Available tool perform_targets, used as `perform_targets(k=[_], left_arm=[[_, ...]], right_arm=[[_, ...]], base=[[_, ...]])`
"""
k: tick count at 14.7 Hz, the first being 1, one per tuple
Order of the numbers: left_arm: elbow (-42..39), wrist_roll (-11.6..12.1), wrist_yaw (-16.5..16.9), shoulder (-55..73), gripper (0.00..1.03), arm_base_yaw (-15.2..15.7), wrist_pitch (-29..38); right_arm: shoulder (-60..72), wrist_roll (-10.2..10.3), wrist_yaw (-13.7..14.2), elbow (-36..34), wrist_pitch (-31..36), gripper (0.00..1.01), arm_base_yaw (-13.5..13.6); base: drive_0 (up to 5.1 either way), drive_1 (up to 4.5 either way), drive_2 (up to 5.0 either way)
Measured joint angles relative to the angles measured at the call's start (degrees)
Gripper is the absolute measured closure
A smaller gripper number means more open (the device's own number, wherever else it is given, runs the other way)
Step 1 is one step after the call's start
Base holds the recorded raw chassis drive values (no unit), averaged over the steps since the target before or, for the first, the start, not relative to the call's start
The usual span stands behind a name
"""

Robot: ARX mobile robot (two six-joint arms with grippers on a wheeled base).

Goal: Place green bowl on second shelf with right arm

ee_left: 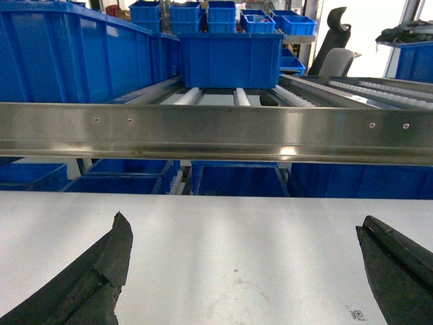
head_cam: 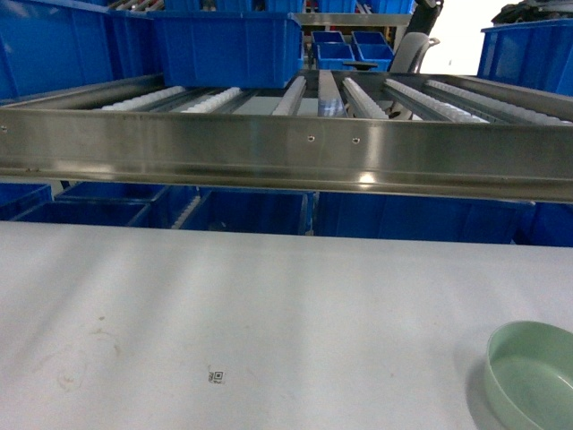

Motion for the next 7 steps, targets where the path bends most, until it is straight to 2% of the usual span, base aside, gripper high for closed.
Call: perform_targets(k=[7], left_arm=[[0.0, 0.0, 0.0, 0.0, 0.05, 0.0, 0.0]], right_arm=[[0.0, 0.0, 0.0, 0.0, 0.0, 0.03, 0.0]], base=[[0.0, 0.0, 0.0]])
